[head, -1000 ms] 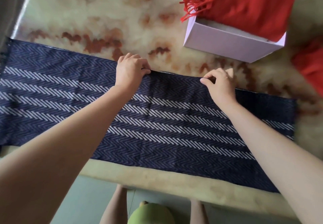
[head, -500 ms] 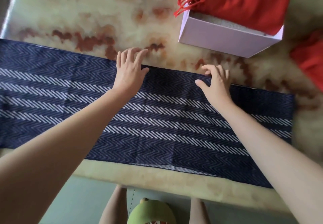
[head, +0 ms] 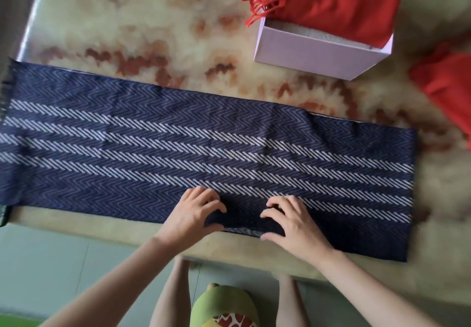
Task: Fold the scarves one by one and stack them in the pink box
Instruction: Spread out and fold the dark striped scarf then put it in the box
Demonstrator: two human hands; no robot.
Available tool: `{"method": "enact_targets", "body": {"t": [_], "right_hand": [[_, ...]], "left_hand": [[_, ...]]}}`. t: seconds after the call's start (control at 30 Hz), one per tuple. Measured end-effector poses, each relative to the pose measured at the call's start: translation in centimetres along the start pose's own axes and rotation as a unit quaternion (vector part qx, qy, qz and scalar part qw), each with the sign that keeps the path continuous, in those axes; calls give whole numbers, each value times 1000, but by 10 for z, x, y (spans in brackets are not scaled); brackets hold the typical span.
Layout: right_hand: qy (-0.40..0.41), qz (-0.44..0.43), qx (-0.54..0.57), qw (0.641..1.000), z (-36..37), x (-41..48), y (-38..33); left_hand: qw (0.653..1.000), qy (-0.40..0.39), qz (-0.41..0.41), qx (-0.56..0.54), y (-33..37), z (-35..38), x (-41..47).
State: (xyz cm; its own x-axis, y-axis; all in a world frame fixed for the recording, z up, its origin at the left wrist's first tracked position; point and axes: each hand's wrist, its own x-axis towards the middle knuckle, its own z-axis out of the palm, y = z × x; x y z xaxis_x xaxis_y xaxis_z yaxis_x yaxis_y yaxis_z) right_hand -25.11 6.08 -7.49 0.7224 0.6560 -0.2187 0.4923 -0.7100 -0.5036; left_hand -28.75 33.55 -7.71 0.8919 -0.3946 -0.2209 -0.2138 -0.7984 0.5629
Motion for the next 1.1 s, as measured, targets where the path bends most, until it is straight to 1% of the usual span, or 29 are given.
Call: {"method": "enact_targets", "body": {"t": [0.1, 0.17, 0.27, 0.33, 0.4, 0.5, 0.6, 0.73, 0.93, 1.03, 1.1], "right_hand": [[31, 8, -17, 999, 7, -8, -5], [56, 13, -21, 998, 11, -8, -8], [101, 49, 25, 993, 14, -4, -13], [119, 63, 34, 990, 14, -1, -13], [113, 62, 15, 992, 14, -1, -14], [91, 40, -31, 995, 17, -8, -15], [58, 41, -45, 996, 17, -16, -16], [92, 43, -48, 994, 17, -17, -17], [128, -15, -84, 988, 11, -12, -15], [120, -51, -84, 988, 9, -11, -12], [94, -72, -76, 990, 9, -14, -10]], "left_hand": [[1000, 0, -3, 29, 8, 11, -5], [999, 25, -23, 33, 12, 13, -2], [998, 44, -22, 27, 17, 16, 4], [998, 54, -19, 28, 18, 17, 6], [998, 61, -8, 32, 18, 17, 5], [998, 46, 35, 32, 18, 18, -2], [998, 49, 31, 0, 20, 16, -6], [997, 56, 42, -11, 16, 13, -7], [996, 35, 84, 10, 13, 7, -6], [995, 45, 90, 7, 13, 9, -7], [994, 51, 93, 2, 14, 12, -9]]}}
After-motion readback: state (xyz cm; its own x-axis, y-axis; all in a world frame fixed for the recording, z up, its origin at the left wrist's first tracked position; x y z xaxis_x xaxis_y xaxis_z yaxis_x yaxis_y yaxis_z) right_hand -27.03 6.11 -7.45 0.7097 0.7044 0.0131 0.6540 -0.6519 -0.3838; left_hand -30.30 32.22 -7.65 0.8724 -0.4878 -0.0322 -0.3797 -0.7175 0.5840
